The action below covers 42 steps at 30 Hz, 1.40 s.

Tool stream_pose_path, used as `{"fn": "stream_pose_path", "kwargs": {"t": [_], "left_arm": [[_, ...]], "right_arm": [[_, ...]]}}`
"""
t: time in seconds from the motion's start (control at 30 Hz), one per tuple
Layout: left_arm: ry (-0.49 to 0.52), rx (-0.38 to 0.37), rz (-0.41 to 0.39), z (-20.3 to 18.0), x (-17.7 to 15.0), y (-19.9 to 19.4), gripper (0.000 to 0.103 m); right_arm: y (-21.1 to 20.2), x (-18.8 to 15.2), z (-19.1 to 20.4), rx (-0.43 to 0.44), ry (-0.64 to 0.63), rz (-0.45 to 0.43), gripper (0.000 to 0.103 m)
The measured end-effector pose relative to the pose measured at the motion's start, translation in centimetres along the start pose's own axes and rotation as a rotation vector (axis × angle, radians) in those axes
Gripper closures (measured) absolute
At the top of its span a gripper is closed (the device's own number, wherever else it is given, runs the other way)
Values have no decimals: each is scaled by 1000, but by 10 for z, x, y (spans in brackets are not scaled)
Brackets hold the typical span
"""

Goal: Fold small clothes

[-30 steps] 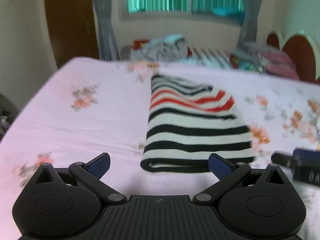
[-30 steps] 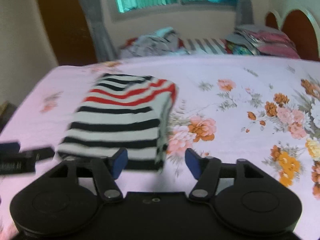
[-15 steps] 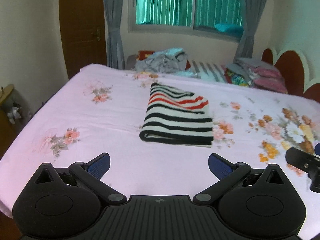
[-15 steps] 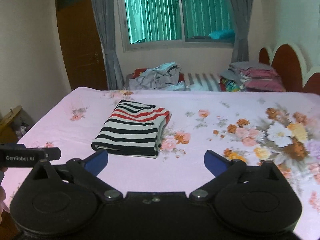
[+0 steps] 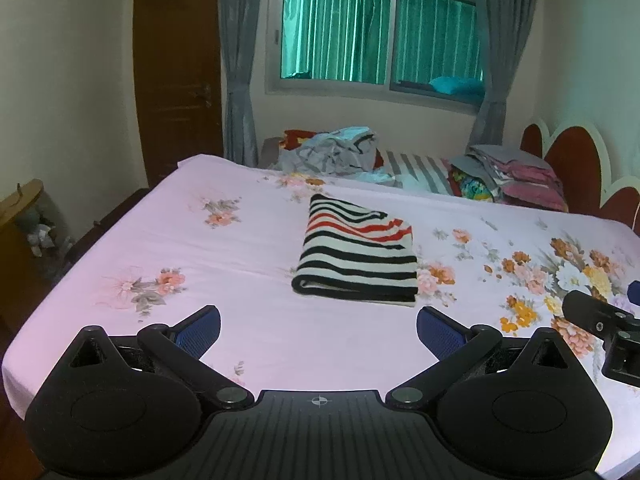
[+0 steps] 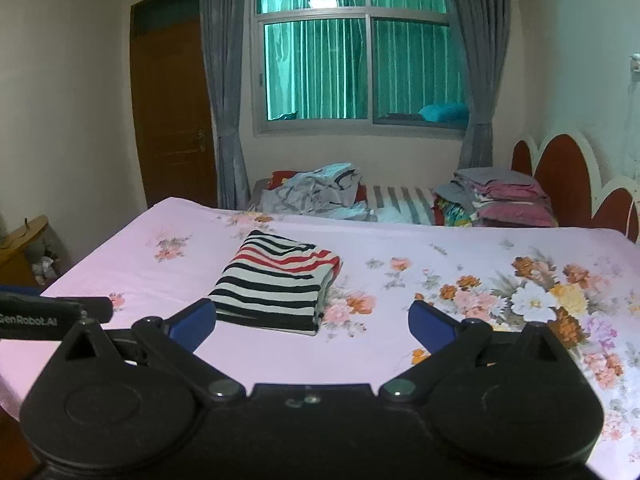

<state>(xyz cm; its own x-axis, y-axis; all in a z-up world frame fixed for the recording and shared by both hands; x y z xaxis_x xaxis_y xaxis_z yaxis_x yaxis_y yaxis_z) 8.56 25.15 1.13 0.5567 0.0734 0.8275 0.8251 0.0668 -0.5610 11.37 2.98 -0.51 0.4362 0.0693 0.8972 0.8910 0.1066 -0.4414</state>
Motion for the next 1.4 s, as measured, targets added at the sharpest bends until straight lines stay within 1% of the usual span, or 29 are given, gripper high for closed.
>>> {"fn": "stream_pose_path", "kwargs": {"t": [0.47, 1.4], "left_arm": [[7, 10, -24, 1, -2, -18, 0], [5, 17, -34, 5, -2, -24, 0]], "right_arm": [[-10, -7, -2, -15, 18, -6, 0], [-14, -7, 8, 1, 15, -8, 0]]}}
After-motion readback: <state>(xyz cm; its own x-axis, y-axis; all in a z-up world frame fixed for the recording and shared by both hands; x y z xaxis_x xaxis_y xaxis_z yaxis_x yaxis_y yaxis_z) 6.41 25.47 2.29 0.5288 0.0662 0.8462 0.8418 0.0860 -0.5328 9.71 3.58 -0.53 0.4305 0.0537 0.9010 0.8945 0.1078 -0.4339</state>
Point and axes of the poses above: each gripper's, at about its wrist camera, not at the fingertips, and y roughly the way its jaws point, z to its left, x to its top, the point moved 6 cm from there along y, roughly the way its jaws point
